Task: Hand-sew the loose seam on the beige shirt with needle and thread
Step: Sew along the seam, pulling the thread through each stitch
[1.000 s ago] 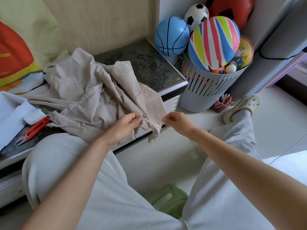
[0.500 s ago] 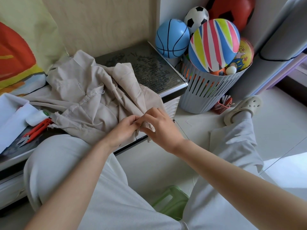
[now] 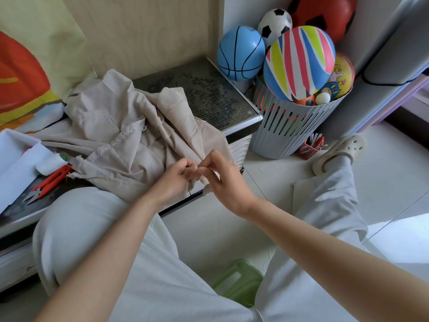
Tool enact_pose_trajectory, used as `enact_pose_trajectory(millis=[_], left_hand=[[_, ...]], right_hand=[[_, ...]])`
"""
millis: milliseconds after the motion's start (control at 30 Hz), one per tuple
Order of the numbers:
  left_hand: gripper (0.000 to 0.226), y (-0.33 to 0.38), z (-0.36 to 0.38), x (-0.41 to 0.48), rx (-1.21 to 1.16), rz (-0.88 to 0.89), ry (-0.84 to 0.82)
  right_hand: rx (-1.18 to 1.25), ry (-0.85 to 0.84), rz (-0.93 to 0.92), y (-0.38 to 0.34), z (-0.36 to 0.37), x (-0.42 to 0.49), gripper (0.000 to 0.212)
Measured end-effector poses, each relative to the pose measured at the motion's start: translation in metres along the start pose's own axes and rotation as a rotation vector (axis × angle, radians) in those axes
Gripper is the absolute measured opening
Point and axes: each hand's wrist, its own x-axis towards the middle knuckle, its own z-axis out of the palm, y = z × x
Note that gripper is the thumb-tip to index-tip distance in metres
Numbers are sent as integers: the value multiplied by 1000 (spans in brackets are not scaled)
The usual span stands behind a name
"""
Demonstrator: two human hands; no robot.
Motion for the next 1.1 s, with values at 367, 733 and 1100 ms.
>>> enact_pose_trajectory(millis=[367, 733, 1100], left_hand=[[23, -7, 1, 7, -37, 23, 82], [24, -10, 3, 7, -34, 5, 64], [20, -13, 2, 6, -36, -6, 30]], right_hand=[[-250, -60, 475, 42, -21, -33, 14], [-299, 95, 474, 43, -28, -28, 1], [-190, 49, 377, 9, -7, -6, 14]])
